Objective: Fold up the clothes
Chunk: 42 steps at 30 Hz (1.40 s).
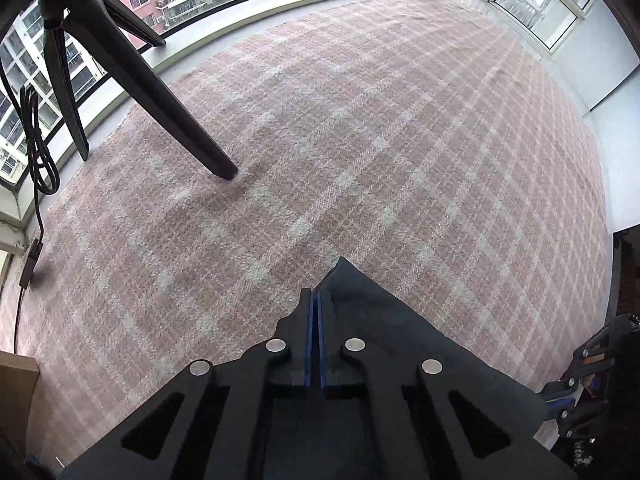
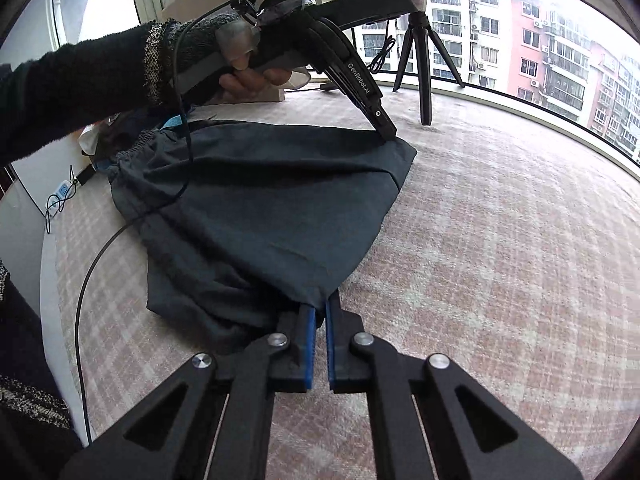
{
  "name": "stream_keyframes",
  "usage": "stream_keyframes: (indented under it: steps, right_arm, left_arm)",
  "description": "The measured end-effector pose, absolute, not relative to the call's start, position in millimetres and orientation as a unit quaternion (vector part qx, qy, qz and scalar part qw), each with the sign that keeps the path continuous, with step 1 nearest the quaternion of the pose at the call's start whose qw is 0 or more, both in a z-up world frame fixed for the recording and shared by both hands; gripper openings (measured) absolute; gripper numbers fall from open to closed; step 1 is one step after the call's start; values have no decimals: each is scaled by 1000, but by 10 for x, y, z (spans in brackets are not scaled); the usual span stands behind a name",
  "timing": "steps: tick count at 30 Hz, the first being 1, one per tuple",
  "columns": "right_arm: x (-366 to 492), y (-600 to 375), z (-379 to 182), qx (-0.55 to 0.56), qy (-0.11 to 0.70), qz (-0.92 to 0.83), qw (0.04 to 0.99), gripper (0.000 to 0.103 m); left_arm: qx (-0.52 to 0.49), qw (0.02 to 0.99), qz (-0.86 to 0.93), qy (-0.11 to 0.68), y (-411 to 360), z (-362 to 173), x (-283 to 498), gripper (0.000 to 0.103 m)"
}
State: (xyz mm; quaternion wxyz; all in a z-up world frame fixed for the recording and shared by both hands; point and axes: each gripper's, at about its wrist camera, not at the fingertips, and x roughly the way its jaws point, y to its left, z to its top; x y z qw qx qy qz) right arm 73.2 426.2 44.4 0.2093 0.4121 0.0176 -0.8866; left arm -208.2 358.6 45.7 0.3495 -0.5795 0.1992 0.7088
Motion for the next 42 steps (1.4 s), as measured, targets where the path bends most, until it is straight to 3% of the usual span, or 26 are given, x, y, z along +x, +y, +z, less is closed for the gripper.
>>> stream_keyframes:
  steps: [9,13,22,26,28,29,30,31,33,34,35,36,37,38,39,41,42]
  right_arm:
    - [836,4184,547,410,30,-892,189,4]
    - [1234,4338,570,412,-51,-891,183,3]
    - [1406,4235,544,417,-3,-888,191,1]
    - [1457,4270,452,438,19,-880,180,0]
    - [1409,4347,443,440,-3,-880,177,1]
    - [1383,4363,445,439,-7,-882,173,1]
    - [1360,4376,442,441,-7,-881,171,1]
    - [1332,4378,423,448,-9,-877,174,4]
    - [1305,4379,382,460,-15,-868,186,12]
    - [1306,4372,365,461,-12,-867,189,23]
    - [1286,4364,345,461,-11,-867,190,28]
    - [1266,4356,324,461,-10,-867,190,36]
    - [1246,4348,303,461,-10,-867,191,36]
    - [1225,4341,282,461,-9,-867,191,36]
    - [1188,4345,267,459,-18,-867,194,35]
    - [1133,4347,269,452,-31,-870,194,8]
    - [1116,4344,287,447,-36,-873,192,4]
  left_arm:
    - [-541,341,730,243,3599,556,-1888,1]
    - [-548,321,736,233,3533,560,-1955,1]
    - [-536,278,764,228,3481,599,-1948,0]
    - [-572,326,732,174,3406,718,-1962,2]
    - [-577,339,719,187,3522,710,-1891,24]
    - [-579,345,711,202,3642,669,-1882,54]
    - [-579,347,704,222,3736,610,-1838,75]
    - [-579,349,696,241,3828,548,-1793,75]
    - [-588,338,682,275,3946,384,-1724,67]
    - [-593,330,676,287,3986,307,-1703,58]
    - [-597,329,676,280,3988,303,-1713,34]
    - [-601,329,676,273,3990,299,-1724,32]
    - [-605,328,675,266,3992,294,-1734,26]
    - [-608,327,675,260,3991,296,-1742,12]
    - [-601,328,682,257,3963,373,-1725,7]
    - [-586,330,696,251,3907,526,-1690,4]
    - [-579,331,703,248,3879,602,-1673,3]
